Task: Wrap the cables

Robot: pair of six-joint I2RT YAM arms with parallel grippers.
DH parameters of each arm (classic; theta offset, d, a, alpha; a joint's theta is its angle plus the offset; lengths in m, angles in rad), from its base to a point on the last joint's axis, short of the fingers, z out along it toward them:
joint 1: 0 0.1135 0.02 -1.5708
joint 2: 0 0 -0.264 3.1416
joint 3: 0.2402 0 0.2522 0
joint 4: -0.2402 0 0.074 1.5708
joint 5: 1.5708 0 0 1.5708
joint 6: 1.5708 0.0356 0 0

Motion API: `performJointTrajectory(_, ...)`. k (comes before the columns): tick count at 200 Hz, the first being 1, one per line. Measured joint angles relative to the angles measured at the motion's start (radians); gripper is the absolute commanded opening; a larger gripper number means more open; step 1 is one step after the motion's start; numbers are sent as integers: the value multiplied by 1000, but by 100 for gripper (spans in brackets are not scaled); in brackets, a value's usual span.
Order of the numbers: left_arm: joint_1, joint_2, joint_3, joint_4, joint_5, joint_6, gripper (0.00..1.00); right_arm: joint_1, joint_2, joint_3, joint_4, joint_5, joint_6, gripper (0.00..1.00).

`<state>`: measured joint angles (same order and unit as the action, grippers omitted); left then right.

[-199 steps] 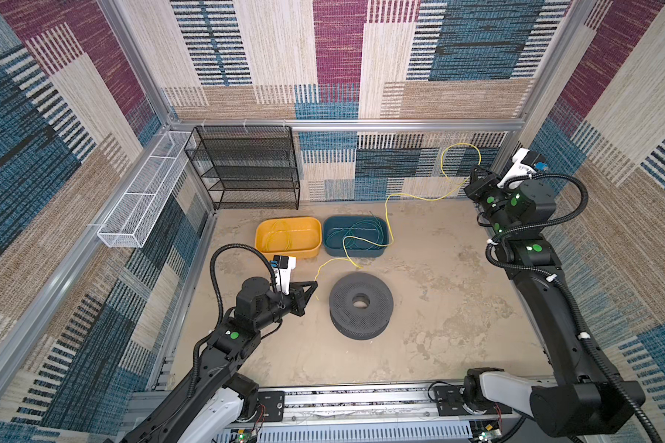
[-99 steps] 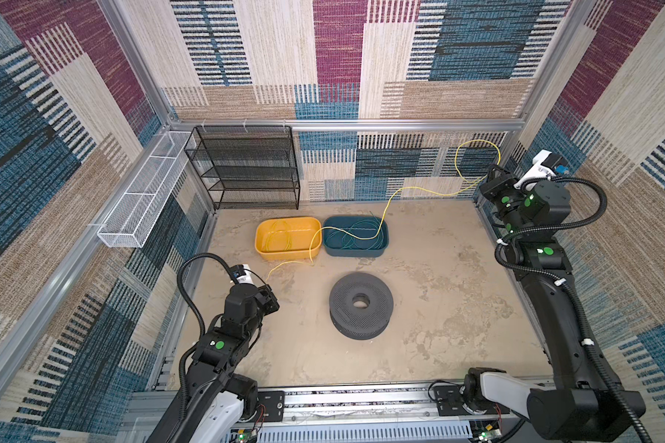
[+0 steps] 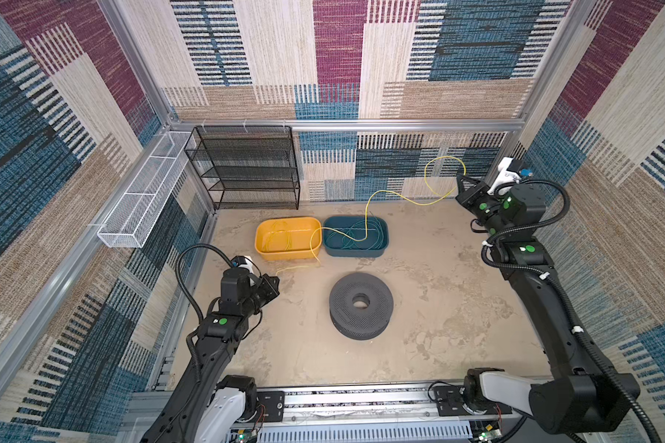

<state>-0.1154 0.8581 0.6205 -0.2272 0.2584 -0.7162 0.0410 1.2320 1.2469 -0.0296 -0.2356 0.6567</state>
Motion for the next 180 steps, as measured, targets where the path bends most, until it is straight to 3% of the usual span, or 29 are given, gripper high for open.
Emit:
performJointTrajectory(22,0,13,89,-27,85,39,71,40,25,-16,2,-9,-9,0)
performJointTrajectory(41,0,10,210,-121,89,98,78,61,39,-27,2,-28,-21,0)
performJointTrajectory(65,0,14,371,-229,60,188,78,79,51,-31,4,-53,-23,0)
performJointTrajectory(93,-31,114,554,-302,61,255,73,120,65,-31,7,-70,-23,0)
performJointTrajectory(148,-468,533,1003,-369,74,430,67,214,79,-43,19,-75,-10,0)
performJointTrajectory(180,-603,714,1149,-344,113,520,63,236,67,-79,30,-87,22,0)
